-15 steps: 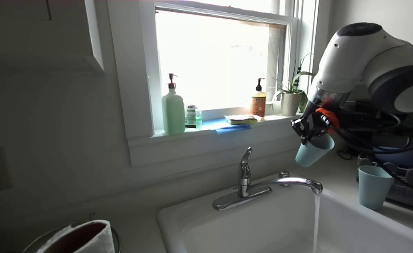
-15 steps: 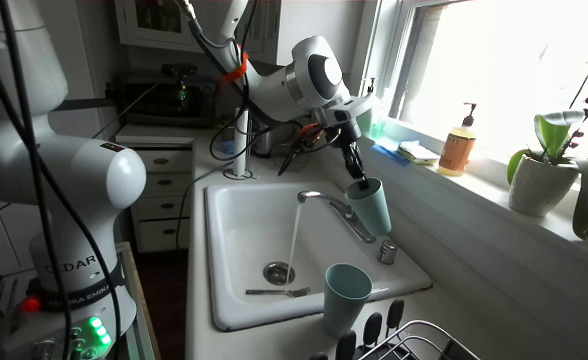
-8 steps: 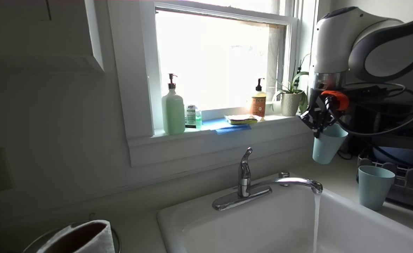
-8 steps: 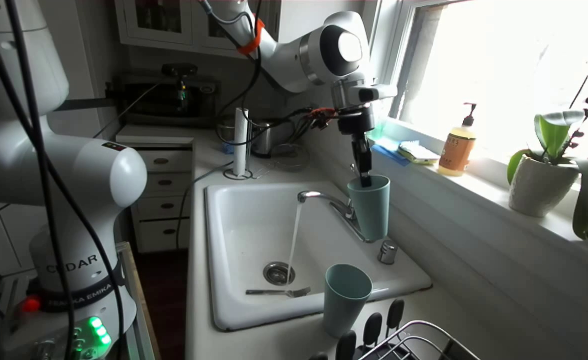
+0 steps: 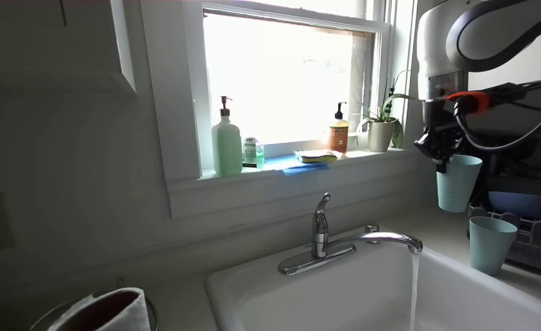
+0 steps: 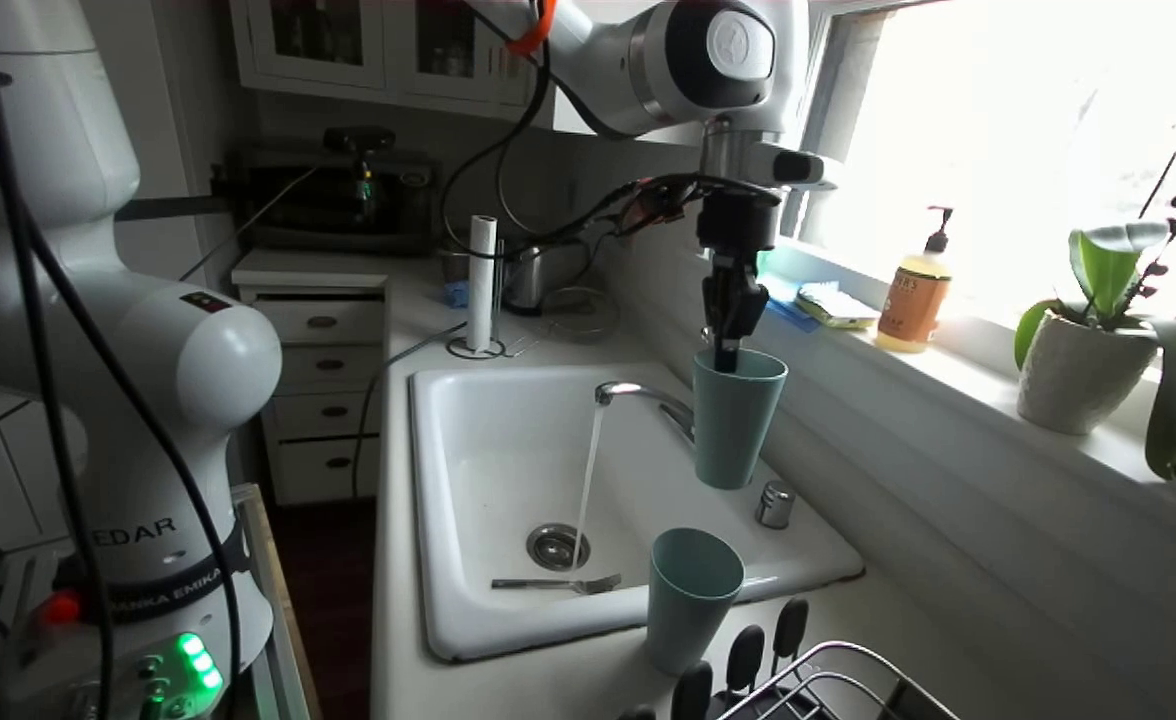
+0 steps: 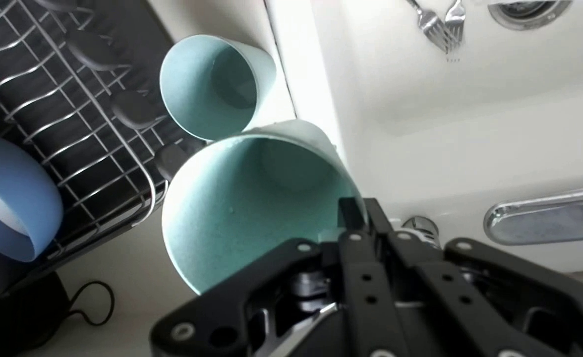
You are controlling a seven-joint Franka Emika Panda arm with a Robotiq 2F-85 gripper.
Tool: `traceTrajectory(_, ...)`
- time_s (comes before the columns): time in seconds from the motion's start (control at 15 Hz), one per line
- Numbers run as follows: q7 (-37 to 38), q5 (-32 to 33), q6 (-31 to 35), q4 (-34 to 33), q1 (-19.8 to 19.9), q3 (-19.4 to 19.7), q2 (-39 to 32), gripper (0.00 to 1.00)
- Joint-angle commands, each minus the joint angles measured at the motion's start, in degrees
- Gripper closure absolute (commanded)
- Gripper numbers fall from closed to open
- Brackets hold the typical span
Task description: Get the grey cup in front, put it under the running water, pour the water in the cup into the sink and then put the cup into the other grey cup
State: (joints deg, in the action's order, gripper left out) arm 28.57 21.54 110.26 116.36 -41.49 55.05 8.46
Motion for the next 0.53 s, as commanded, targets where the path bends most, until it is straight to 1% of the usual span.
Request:
traceTrajectory(0.0, -10.8, -4.5, -5.0, -3.5, 15.6, -12.5, -2.6, 0.99)
traceTrajectory(0.2, -17.6, -5.3, -6.4, -4.9, 28.6, -22.5, -3.0, 0.99)
traceTrajectory(0.27, -19.4, -5.4, -6.9, -5.3, 32.2, -25.4, -2.9, 0.99)
traceTrajectory(0.4, -23.0, -5.7, -8.1, -5.0, 38.5, -30.0, -2.9, 0.99)
traceTrajectory(0.47, -24.3, -5.9, -9.1, -5.1, 40.9, -31.8, -3.0, 0.99)
